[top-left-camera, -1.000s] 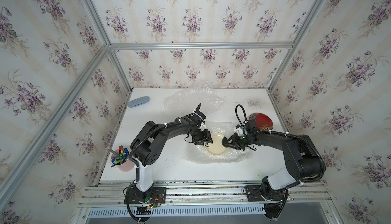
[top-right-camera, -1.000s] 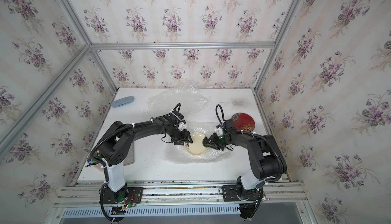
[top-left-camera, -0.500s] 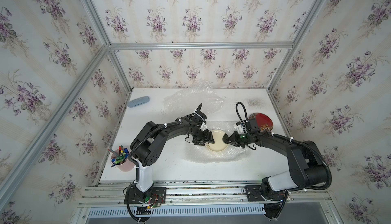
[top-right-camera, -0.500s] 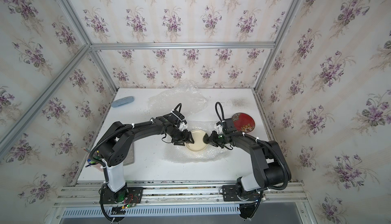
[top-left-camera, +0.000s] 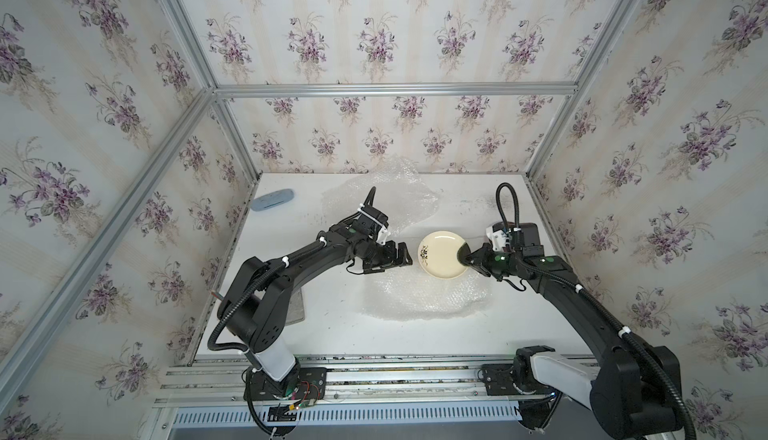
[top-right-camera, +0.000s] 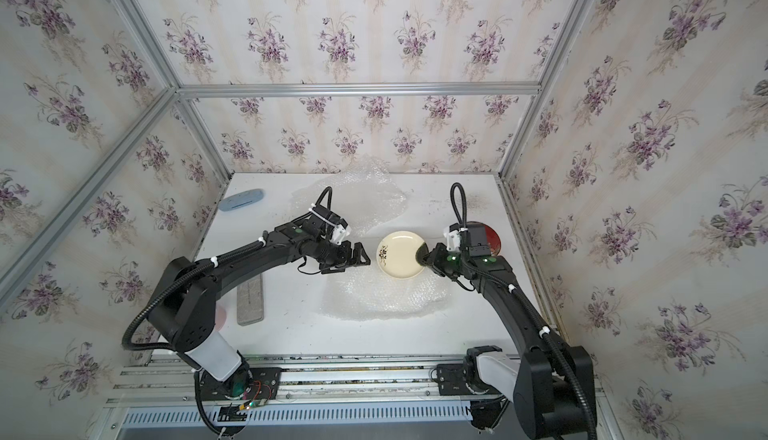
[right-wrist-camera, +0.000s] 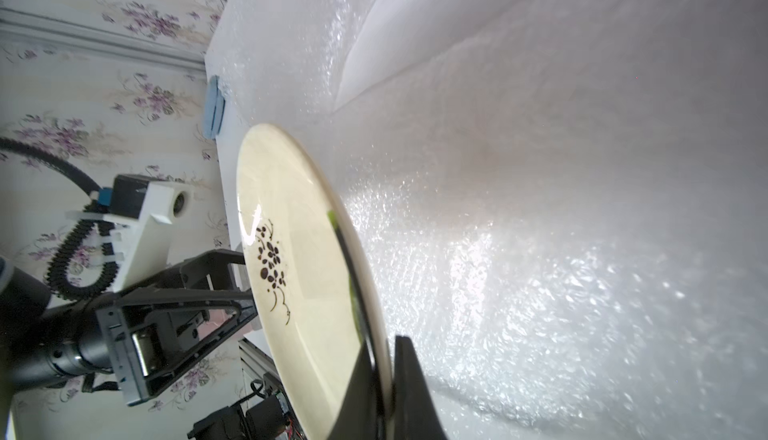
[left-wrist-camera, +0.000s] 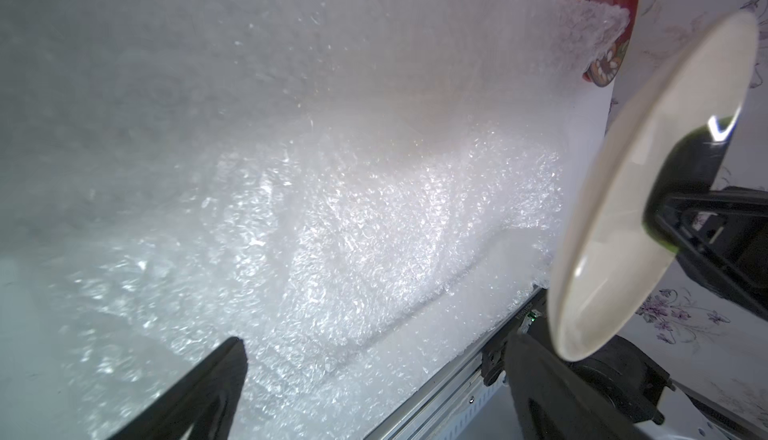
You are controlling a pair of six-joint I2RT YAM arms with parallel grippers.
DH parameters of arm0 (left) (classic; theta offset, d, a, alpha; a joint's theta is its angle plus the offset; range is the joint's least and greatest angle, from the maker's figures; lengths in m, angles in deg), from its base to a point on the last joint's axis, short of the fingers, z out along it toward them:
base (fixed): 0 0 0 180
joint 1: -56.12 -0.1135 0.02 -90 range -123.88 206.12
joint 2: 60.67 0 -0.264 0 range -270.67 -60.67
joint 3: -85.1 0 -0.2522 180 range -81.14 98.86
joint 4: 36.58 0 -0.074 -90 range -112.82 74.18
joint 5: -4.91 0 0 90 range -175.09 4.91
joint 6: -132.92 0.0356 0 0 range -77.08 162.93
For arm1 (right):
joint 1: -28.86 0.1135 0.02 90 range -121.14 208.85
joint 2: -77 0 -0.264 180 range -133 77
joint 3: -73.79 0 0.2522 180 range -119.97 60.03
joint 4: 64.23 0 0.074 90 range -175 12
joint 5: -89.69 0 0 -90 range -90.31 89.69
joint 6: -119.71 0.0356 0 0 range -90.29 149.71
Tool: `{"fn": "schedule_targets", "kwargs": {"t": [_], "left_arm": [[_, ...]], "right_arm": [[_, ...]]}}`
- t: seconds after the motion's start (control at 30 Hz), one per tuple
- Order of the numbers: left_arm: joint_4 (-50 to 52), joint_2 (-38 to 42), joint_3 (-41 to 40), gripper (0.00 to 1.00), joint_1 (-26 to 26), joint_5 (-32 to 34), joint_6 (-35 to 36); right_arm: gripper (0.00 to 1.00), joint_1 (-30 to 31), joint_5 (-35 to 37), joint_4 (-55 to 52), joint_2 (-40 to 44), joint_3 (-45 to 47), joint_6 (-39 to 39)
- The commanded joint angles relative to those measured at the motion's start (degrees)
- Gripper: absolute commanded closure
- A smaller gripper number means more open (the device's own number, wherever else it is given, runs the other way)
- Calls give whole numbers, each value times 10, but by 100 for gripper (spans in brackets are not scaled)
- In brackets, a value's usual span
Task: Unpack dinner plates from bubble wrap
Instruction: Place the plate on the plate.
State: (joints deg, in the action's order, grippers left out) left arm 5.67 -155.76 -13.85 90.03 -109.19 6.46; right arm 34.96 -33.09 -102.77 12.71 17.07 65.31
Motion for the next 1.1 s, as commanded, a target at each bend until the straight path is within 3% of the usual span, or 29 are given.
{"fn": "schedule_targets", "kwargs": {"t": [0.0, 0.43, 0.67, 1.07], "left_arm": [[9, 12, -7, 1, -1, 14, 11], [41, 74, -70, 1, -10, 15, 61], [48, 126, -131, 1, -29, 20, 64], [67, 202, -189, 1, -39, 18, 45]], "right_arm": [[100, -22, -7, -16, 9, -25, 35], [100, -173, 11, 84, -57, -87, 188], [100, -230, 40, 160, -110, -58, 251], [100, -271, 82, 185, -214, -51, 220]]}}
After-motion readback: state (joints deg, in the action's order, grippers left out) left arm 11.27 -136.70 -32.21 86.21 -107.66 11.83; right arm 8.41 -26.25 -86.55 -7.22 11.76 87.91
